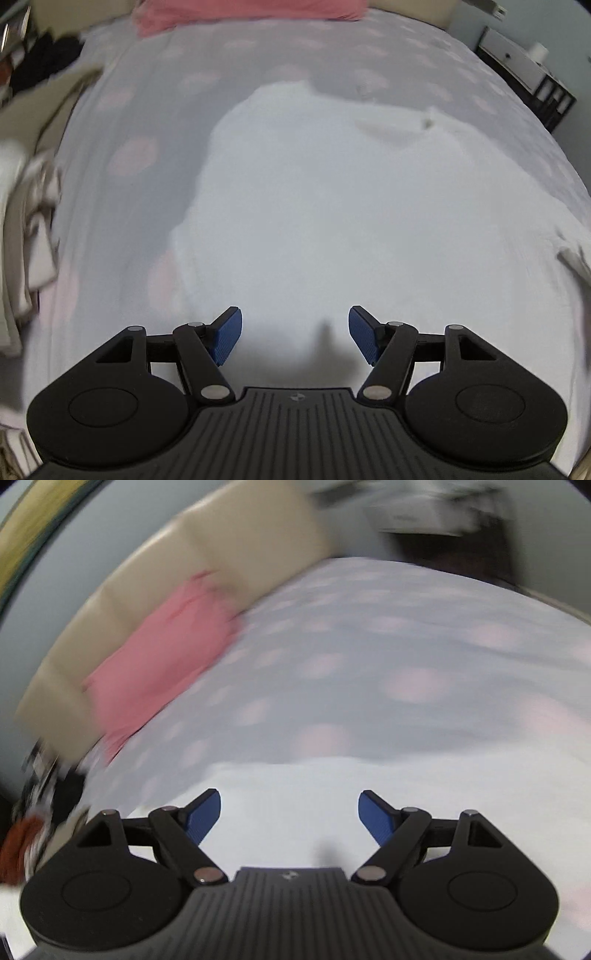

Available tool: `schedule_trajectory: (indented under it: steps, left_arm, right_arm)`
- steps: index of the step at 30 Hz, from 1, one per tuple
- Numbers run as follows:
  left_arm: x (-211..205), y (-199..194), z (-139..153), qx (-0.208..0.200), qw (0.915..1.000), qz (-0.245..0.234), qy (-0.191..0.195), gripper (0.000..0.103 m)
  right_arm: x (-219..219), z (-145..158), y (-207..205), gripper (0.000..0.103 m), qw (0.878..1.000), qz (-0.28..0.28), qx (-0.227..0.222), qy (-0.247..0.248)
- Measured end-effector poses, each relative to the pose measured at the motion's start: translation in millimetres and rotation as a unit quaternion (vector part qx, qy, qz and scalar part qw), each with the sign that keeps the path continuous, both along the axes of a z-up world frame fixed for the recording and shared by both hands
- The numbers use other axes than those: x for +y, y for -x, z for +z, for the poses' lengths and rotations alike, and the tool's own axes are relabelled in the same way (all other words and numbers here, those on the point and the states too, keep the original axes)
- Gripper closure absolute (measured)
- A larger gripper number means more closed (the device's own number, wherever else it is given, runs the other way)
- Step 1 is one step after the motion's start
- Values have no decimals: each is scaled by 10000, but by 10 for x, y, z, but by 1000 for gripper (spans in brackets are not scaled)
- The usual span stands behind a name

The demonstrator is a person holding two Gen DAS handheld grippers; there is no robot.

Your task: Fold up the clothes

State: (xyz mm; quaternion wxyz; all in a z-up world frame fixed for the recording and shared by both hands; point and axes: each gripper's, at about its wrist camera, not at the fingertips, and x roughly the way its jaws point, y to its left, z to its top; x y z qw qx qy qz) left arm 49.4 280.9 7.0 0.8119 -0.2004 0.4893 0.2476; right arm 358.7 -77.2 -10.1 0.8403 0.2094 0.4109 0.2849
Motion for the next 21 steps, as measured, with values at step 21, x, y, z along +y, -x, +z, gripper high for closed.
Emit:
schedule_trajectory:
  steps: [21]
  left_arm:
    - [-1874,-3578,160,652,9706,-2273,461,40]
  right_arm:
    - [-2304,-628,-356,19,9724,-1326,1882,-374]
